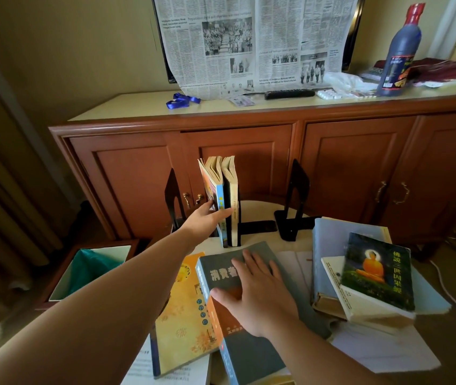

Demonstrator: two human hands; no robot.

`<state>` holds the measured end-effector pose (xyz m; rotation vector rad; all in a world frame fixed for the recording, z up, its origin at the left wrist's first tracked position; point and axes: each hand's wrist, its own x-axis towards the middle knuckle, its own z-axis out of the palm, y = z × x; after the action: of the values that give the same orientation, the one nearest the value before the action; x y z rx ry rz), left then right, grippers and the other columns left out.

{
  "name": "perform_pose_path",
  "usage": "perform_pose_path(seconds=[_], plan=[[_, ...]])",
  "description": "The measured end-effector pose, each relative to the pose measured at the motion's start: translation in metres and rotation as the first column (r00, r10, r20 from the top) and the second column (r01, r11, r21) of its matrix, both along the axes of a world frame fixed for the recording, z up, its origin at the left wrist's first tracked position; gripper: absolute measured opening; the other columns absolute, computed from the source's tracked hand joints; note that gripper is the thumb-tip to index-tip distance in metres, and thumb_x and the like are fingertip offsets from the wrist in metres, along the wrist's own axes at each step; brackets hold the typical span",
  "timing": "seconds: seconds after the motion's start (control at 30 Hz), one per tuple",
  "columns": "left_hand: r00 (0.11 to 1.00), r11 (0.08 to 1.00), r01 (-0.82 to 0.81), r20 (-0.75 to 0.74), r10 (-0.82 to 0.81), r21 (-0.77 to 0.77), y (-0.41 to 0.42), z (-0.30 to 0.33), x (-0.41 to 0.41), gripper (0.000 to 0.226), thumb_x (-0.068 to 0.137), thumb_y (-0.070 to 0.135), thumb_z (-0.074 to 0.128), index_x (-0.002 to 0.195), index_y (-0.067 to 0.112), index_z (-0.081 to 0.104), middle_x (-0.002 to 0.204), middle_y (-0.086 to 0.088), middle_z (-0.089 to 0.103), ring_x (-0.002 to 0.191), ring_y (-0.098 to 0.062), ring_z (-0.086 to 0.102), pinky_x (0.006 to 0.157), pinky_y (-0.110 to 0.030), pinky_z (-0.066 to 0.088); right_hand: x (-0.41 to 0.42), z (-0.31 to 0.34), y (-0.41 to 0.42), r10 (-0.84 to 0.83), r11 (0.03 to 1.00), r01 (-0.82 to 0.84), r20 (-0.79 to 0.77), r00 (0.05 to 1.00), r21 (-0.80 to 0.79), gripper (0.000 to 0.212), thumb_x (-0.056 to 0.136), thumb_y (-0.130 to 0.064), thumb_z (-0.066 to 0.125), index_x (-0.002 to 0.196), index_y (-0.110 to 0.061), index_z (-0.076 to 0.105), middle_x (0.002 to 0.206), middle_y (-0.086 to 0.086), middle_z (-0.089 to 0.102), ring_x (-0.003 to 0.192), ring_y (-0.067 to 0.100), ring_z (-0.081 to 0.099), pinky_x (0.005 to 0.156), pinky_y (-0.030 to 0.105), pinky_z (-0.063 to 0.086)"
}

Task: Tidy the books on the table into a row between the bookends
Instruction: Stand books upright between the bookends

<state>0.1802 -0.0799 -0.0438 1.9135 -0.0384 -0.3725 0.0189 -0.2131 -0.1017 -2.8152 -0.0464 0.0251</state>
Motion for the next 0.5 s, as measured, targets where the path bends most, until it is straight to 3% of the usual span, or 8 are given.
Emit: perform_pose_path(seconds=[0.17,0.23,0.3,0.4,0.5], plan=[[0.998,0.97,-0.014,0.057,0.001,0.243,0.011,0.005,-0.016,0.065,0.096,0.047,0.068,0.151,0.02,0.045,0.141,-0.001,0.058,0.121,-0.021,0.057,0.106,-0.041,0.049,-0.003,-0.003,-0.001,-0.026,0.999,0.025,0.05,0.998,0.02,0.076,0.096,-0.078,0.017,0.159,-0.037,0.025,0.173,-0.007,0.009,0.159,0.015,0.0,0.128,0.048,-0.004],[0.991,0.906,-0.066,0.134,0.01,0.419,0.02,0.003,-0.034,0.037,0.096,0.046,0.066,0.122,0.021,0.058,0.118,-0.001,0.066,0.099,-0.017,0.062,0.09,-0.038,0.055,-0.006,-0.003,0.0,-0.072,0.997,0.071,0.073,0.995,0.017,0.068,0.098,-0.072,0.023,0.155,-0.036,0.032,0.171,-0.005,0.018,0.159,0.021,0.003,0.128,0.054,-0.002],[0.982,0.81,-0.106,0.19,-0.006,0.577,0.03,-0.003,-0.058,0.034,0.095,0.05,0.063,0.106,0.017,0.059,0.1,0.001,0.066,0.082,-0.013,0.062,0.067,-0.033,0.054,-0.009,-0.002,0.0,-0.147,0.989,0.147,0.081,0.986,0.015,0.064,0.097,-0.07,0.029,0.15,-0.034,0.037,0.168,0.001,0.023,0.158,0.027,0.006,0.127,0.057,0.004],[0.999,0.78,-0.017,0.04,-0.01,0.625,0.04,-0.016,-0.1,0.047,0.098,0.057,0.058,0.098,0.011,0.065,0.087,-0.002,0.07,0.07,-0.011,0.064,0.052,-0.022,0.045,-0.012,0.001,0.002,-0.232,0.973,0.231,0.086,0.969,0.016,0.062,0.095,-0.069,0.033,0.145,-0.032,0.04,0.169,0.008,0.019,0.157,0.034,0.01,0.126,0.056,0.015],[0.998,0.812,0.031,-0.066,0.009,0.583,0.041,-0.028,-0.132,0.049,0.094,0.064,0.061,0.094,0.016,0.07,0.085,-0.002,0.075,0.074,-0.014,0.071,0.059,-0.028,0.057,-0.011,0.002,0.005,-0.295,0.955,0.294,0.043,0.955,0.03,0.068,0.093,-0.071,0.036,0.147,-0.03,0.035,0.17,0.017,0.009,0.154,0.042,0.015,0.123,0.055,0.023]])
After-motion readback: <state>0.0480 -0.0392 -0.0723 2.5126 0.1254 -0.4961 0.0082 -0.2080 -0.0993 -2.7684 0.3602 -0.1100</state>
